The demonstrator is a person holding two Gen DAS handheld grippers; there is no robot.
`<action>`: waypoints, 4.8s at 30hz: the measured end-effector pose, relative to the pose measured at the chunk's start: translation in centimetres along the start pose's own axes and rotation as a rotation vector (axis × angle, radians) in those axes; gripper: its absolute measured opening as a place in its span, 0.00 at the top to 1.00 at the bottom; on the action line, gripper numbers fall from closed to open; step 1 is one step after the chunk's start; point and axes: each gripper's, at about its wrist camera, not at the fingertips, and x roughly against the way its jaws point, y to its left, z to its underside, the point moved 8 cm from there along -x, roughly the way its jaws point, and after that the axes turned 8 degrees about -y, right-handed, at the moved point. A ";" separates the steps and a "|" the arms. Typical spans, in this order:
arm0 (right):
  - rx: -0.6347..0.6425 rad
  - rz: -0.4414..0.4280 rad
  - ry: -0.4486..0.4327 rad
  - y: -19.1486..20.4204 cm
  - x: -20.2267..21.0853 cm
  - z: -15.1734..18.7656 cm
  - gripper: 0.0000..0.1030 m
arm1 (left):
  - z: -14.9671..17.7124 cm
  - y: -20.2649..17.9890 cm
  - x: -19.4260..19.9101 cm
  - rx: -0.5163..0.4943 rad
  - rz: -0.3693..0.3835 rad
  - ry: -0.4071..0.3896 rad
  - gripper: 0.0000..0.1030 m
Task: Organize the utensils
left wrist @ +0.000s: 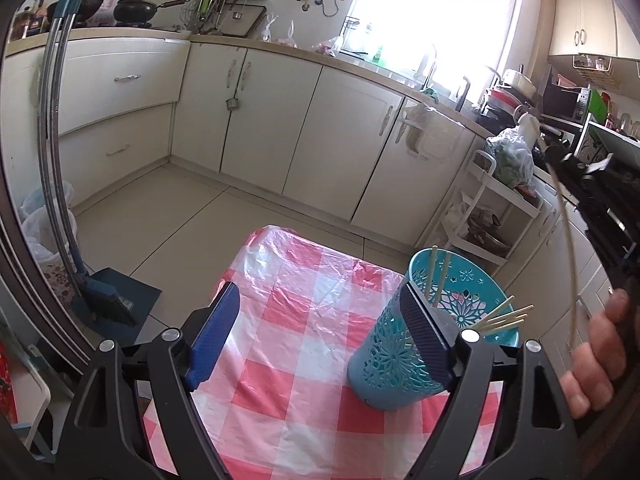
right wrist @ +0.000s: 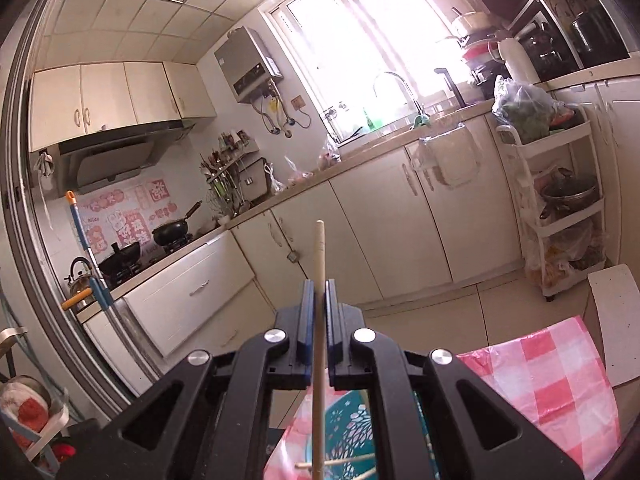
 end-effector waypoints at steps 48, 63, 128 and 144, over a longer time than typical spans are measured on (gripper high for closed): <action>0.166 0.233 0.283 0.1 19.3 5.4 0.07 | 1.0 -4.3 16.9 -0.327 -0.043 0.043 0.07; 0.118 0.251 0.307 4.6 29.6 5.0 0.07 | 2.2 -4.3 29.4 -0.353 0.041 0.099 0.07; 0.157 0.213 0.265 10.2 35.8 7.6 0.07 | 1.6 -1.2 37.3 -0.352 -0.124 -0.032 0.07; 0.143 0.213 0.284 10.0 35.7 8.0 0.07 | 1.6 -0.4 37.3 -0.351 -0.128 -0.023 0.07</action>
